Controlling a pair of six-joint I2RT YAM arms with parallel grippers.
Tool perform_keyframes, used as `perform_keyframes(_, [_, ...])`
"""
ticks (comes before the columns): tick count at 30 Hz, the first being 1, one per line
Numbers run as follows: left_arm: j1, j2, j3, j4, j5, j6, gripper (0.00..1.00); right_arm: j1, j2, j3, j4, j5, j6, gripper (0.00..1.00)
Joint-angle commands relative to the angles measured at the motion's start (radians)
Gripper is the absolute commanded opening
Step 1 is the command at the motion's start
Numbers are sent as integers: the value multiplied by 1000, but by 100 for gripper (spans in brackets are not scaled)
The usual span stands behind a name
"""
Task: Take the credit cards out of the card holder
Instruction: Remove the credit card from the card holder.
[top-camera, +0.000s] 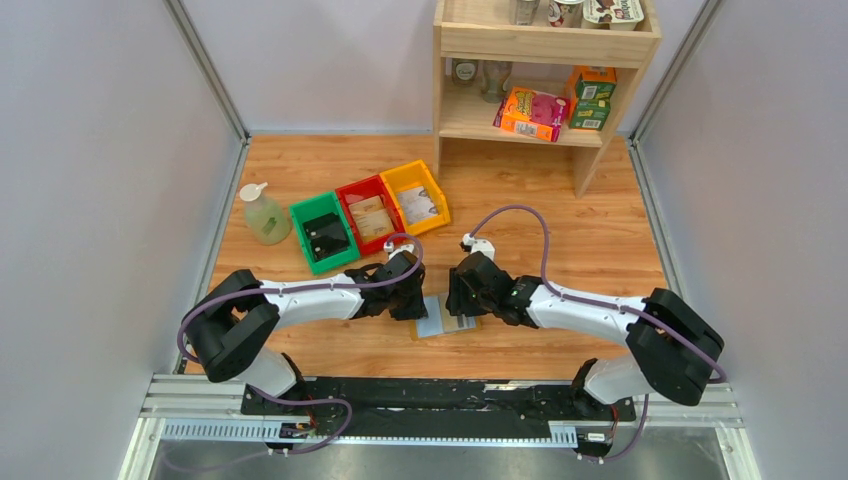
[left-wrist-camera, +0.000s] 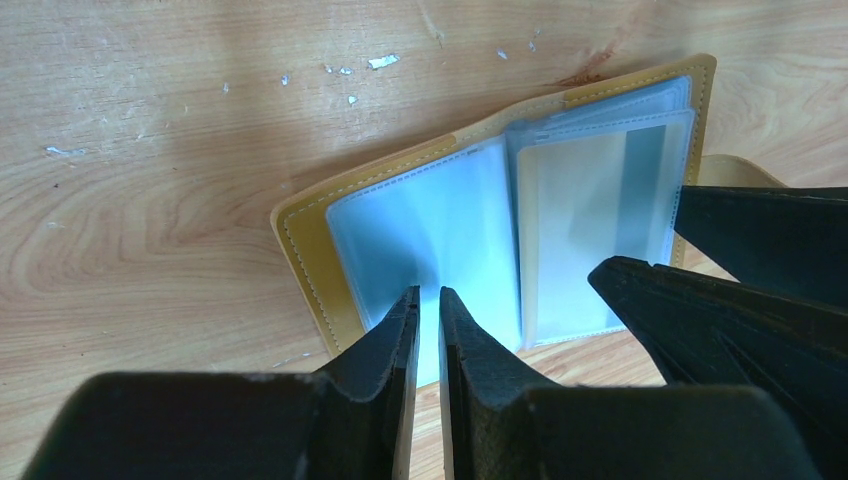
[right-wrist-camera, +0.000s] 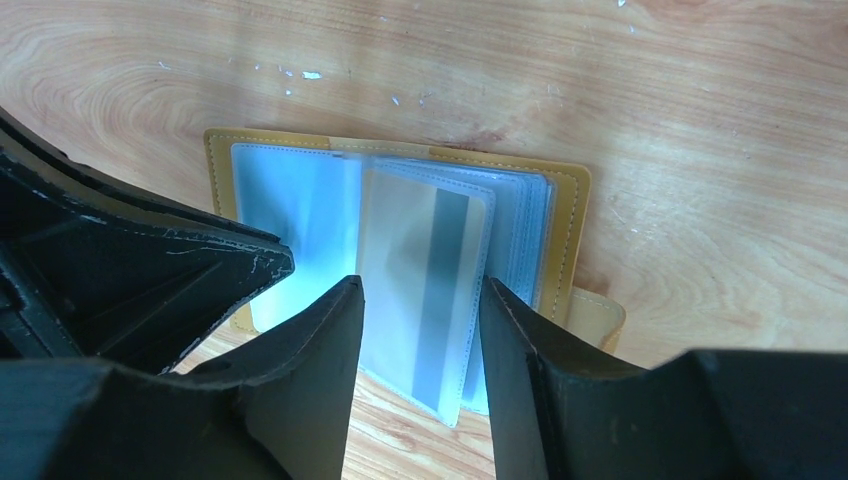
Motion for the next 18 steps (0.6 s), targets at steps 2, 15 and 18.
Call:
perform_keyframes(2, [4, 12, -7, -9, 7, -5, 20, 0, -47, 9, 46, -25, -10, 48])
perform_keyframes(15, [2, -14, -20, 3, 14, -15, 20, -2, -90, 9, 96, -134, -26, 50])
perform_keyframes(18, [2, -36, -35, 25, 10, -28, 20, -2, -80, 6, 124, -188, -21, 50])
